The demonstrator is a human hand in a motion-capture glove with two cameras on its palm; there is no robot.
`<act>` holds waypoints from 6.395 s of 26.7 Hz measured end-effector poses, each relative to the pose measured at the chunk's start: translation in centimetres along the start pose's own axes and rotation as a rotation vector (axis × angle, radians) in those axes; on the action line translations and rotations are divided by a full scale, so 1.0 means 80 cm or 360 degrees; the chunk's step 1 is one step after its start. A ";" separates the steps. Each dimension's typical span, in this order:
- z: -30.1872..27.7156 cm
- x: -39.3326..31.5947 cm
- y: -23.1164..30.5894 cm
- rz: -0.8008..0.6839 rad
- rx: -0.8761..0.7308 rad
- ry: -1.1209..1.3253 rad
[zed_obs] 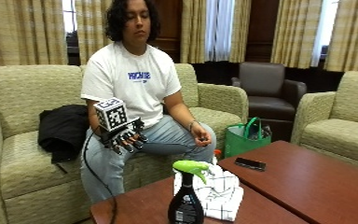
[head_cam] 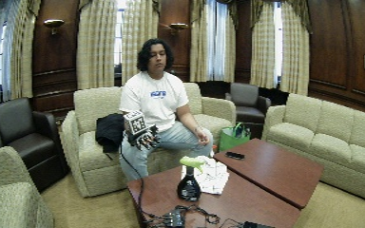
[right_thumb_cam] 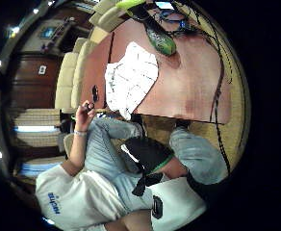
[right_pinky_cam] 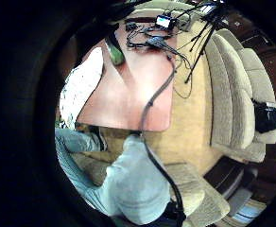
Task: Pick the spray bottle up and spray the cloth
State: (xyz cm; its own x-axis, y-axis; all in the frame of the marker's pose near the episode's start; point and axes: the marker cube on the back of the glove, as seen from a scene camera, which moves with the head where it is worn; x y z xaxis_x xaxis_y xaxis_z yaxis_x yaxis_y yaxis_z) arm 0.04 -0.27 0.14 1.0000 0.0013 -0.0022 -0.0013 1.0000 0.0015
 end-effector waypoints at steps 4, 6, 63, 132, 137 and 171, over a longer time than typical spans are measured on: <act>0.005 0.001 -0.004 0.0002 -0.0028 -0.0028; 0.009 0.002 -0.007 -0.0004 -0.0034 -0.0043; 0.128 0.003 -0.308 0.0187 -0.0025 -0.1766; 0.086 -0.020 -0.327 0.0138 0.0658 -0.1712; 0.035 -0.020 -0.317 0.0001 0.0504 -0.1557; 0.144 -0.181 -0.244 -0.0187 -0.1020 0.0994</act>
State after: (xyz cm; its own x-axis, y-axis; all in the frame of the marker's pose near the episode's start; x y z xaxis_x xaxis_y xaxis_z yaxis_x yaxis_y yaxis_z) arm -14.36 -19.85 11.63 0.8106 -0.2872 -0.5103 -0.0872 0.8026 -0.5901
